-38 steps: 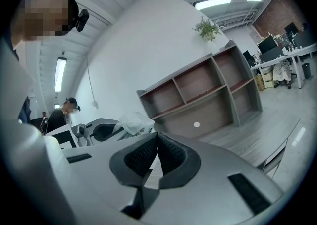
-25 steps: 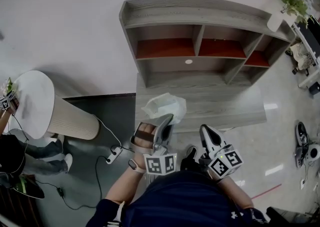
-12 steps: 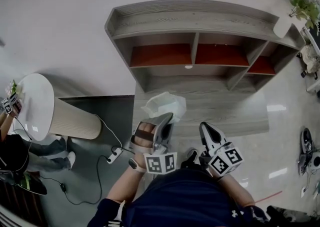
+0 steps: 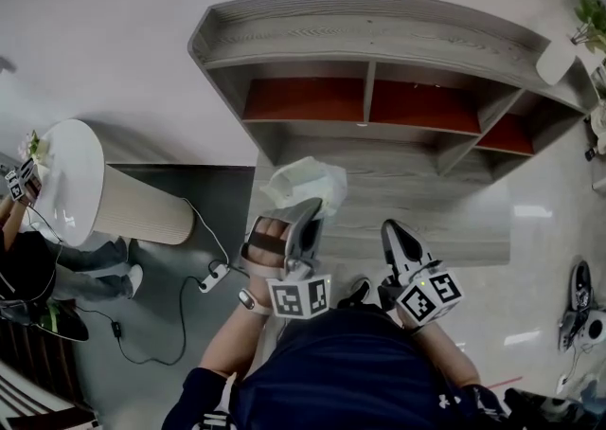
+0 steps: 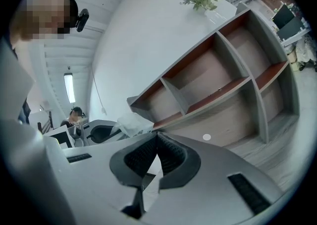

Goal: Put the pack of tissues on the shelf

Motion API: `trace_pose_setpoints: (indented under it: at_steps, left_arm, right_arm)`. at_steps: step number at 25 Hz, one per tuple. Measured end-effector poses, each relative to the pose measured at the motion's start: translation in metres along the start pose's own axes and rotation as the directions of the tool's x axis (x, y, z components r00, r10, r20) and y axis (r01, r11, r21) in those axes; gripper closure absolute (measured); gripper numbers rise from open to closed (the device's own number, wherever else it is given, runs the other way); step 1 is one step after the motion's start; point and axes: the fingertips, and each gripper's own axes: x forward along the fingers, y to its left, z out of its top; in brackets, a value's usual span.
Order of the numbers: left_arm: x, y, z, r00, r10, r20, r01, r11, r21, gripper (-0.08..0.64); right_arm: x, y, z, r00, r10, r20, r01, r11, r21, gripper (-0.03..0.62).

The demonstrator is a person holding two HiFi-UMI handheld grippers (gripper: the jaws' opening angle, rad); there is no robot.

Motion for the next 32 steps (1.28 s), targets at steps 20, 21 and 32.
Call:
trace_pose_setpoints:
  at_steps: [20,21,32]
  left_arm:
    - [0.029,0.032,0.005,0.998,0.058,-0.019,-0.058,0.998,0.028,0.532]
    - [0.033,0.034,0.002,0.998,0.059,-0.013,-0.059,0.998,0.03,0.532]
    - [0.071,0.065,-0.016,0.995,0.063,0.077,-0.069,0.995,0.077,0.532]
  right_arm:
    - [0.018,-0.02,-0.001,0.999,0.016,-0.03,-0.015,0.999,0.029,0.581]
    - [0.02,-0.022,0.0,1.0,0.004,-0.024,-0.003,1.0,0.027,0.581]
    - [0.05,-0.023,0.013,0.996,-0.091,0.021,0.09,0.996,0.01,0.581]
